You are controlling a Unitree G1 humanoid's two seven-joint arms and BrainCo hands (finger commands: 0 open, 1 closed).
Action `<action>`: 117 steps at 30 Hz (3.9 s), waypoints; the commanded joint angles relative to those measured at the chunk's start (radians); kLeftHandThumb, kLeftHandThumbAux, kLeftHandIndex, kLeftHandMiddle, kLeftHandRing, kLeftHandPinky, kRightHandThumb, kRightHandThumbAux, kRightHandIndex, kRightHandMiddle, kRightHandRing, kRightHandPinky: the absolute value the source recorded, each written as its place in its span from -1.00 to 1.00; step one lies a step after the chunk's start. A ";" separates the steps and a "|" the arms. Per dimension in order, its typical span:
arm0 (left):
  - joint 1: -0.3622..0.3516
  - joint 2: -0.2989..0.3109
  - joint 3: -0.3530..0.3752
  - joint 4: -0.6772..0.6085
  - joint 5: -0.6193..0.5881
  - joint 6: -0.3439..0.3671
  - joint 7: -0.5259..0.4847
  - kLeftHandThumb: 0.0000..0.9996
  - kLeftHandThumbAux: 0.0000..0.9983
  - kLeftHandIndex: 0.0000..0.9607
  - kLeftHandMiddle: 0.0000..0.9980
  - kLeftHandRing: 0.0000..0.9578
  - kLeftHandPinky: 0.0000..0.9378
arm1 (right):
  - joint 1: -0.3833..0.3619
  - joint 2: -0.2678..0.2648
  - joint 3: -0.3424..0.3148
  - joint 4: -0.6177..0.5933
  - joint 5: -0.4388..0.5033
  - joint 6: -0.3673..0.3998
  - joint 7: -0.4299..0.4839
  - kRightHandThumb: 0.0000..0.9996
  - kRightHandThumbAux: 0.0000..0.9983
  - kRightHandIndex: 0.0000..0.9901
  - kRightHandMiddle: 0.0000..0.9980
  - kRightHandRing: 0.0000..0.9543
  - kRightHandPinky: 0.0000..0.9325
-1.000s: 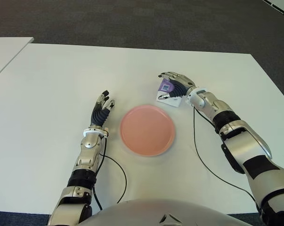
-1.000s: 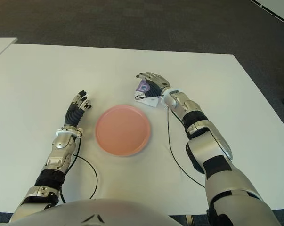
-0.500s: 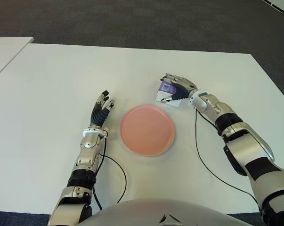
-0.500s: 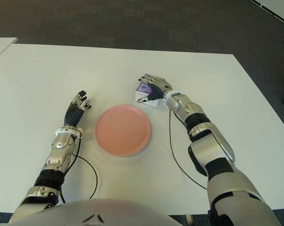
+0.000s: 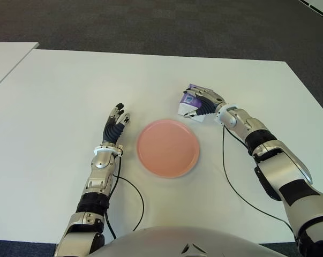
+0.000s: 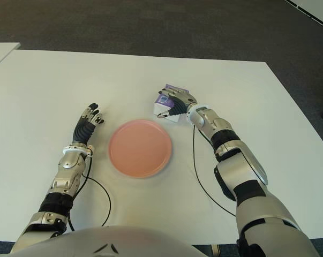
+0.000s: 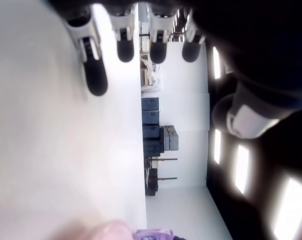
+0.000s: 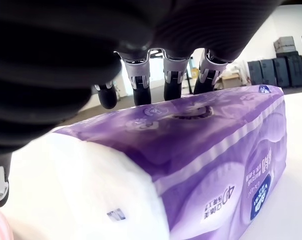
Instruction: Put the tissue paper into the plate.
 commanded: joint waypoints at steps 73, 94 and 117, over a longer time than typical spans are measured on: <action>0.052 -0.003 -0.001 -0.001 0.026 0.067 0.016 -1.00 0.03 -1.00 -0.94 -1.00 -1.00 | 0.033 0.005 -0.062 0.047 0.022 0.093 -0.044 -0.72 -0.09 -1.00 -1.00 -1.00 -1.00; 0.061 -0.003 0.000 -0.004 0.022 0.065 0.009 -1.00 0.04 -0.99 -0.94 -1.00 -1.00 | 0.042 0.006 -0.072 0.046 0.024 0.093 -0.041 -0.71 -0.08 -1.00 -1.00 -1.00 -1.00; 0.061 0.001 -0.002 0.030 0.038 0.022 0.015 -1.00 0.00 -0.99 -0.93 -1.00 -1.00 | 0.032 0.002 -0.095 0.061 0.042 0.084 -0.052 -0.73 -0.15 -1.00 -1.00 -1.00 -1.00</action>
